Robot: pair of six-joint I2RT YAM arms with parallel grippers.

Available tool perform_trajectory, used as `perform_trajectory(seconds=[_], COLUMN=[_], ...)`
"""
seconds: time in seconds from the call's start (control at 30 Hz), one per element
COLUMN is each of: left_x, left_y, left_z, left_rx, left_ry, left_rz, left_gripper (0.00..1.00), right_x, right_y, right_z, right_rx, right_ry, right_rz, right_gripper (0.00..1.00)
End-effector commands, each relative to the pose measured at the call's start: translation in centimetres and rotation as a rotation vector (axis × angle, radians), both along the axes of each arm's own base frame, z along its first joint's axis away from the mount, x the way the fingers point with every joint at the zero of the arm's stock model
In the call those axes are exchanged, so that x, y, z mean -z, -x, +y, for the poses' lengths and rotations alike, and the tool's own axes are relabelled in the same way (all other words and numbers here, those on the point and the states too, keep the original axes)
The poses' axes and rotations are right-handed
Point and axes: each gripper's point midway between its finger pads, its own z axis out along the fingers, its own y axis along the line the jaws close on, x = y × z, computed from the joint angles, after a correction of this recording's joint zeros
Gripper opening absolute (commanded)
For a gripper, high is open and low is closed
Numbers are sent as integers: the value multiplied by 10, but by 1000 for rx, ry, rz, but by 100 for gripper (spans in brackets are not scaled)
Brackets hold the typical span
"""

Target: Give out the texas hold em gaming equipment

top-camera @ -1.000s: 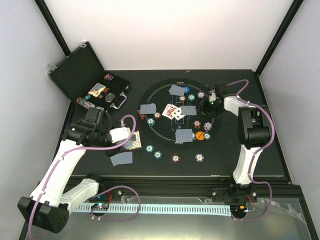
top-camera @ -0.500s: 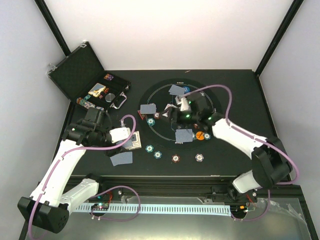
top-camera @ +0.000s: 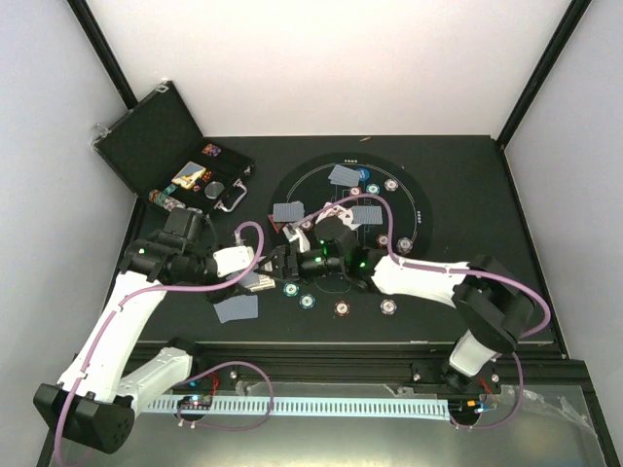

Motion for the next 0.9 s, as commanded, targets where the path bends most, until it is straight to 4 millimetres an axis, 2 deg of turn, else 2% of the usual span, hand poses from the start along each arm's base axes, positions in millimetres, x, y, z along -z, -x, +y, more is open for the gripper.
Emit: perform_trajectory(seconds=[0.0, 0.17, 0.53, 0.7, 0.87], left_x=[-15, -15, -17, -19, -22], left_y=[-1, -2, -1, 0, 1], left_z=[-5, -6, -7, -7, -8], left_rx=[12, 11, 14, 19, 22], left_ry=[35, 38, 46, 48, 54], left_rz=[-23, -19, -25, -26, -29], left_gripper=[1, 1, 2, 2, 2], right_x=[-10, -10, 3, 12, 28], right_y=[12, 21, 17, 14, -2], right_z=[19, 35, 66, 66, 51], right_rx=[-50, -91, -143, -140, -89], right_ry=[-69, -83, -101, -80, -51], right_rz=[10, 21, 86, 100, 121], right_gripper=[86, 86, 82, 77, 72])
